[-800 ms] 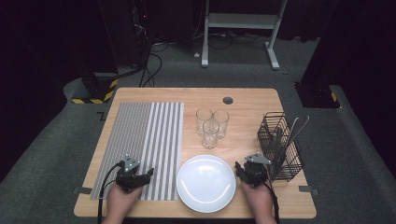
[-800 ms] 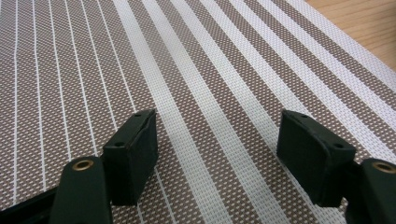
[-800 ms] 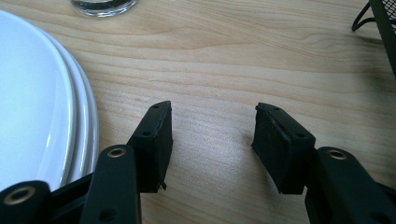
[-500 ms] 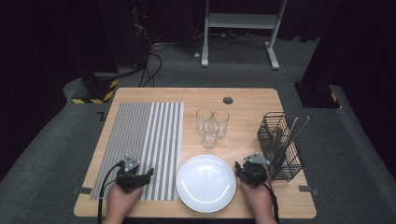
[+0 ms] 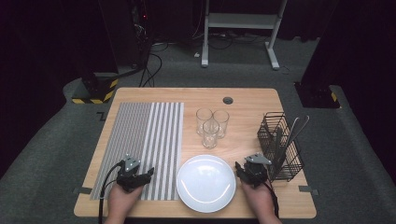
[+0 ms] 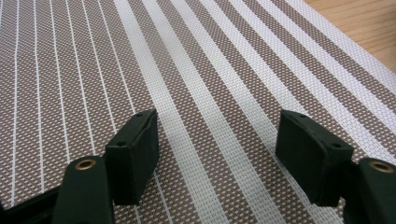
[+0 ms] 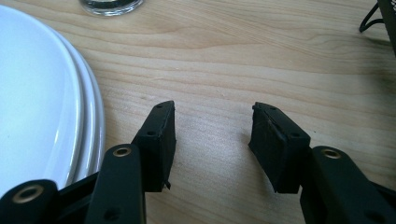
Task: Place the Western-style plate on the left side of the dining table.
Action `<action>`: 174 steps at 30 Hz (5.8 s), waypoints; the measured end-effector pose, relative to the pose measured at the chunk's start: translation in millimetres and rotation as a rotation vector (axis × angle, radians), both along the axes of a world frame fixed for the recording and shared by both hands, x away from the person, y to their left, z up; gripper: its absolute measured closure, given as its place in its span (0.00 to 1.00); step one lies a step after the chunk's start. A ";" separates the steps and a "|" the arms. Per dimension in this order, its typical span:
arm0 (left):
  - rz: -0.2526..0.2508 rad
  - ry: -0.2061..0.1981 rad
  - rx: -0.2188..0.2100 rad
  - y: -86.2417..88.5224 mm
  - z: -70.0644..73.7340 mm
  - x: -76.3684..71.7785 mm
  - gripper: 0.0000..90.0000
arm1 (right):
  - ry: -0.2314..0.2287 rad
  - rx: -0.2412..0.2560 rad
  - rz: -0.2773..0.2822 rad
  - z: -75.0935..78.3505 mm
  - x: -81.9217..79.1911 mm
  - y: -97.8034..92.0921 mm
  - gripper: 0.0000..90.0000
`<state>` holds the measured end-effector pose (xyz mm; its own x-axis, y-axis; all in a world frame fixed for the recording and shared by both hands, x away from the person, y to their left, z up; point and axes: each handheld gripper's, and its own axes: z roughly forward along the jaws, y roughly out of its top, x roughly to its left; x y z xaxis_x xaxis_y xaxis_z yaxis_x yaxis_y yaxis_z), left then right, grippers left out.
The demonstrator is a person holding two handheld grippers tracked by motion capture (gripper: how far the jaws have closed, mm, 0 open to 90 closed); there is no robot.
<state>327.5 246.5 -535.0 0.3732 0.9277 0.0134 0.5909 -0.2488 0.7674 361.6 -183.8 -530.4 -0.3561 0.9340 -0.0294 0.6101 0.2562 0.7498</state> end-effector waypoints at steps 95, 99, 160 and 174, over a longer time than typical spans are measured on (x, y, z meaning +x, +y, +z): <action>-0.115 0.042 -0.195 -27.5 30.8 -8.9 0.43 | -0.116 0.109 0.140 18.8 -34.1 2.8 0.58; -0.154 0.049 -0.179 -42.4 33.2 -10.6 0.39 | -0.112 0.123 0.155 19.8 -36.1 4.7 0.60; -0.169 0.157 -0.275 -87.8 13.7 -15.4 0.56 | -0.030 0.200 0.247 13.8 -43.3 10.0 0.55; -0.219 0.201 -0.329 -87.4 11.4 -18.3 0.63 | 0.060 0.256 0.163 14.1 -48.3 11.9 0.57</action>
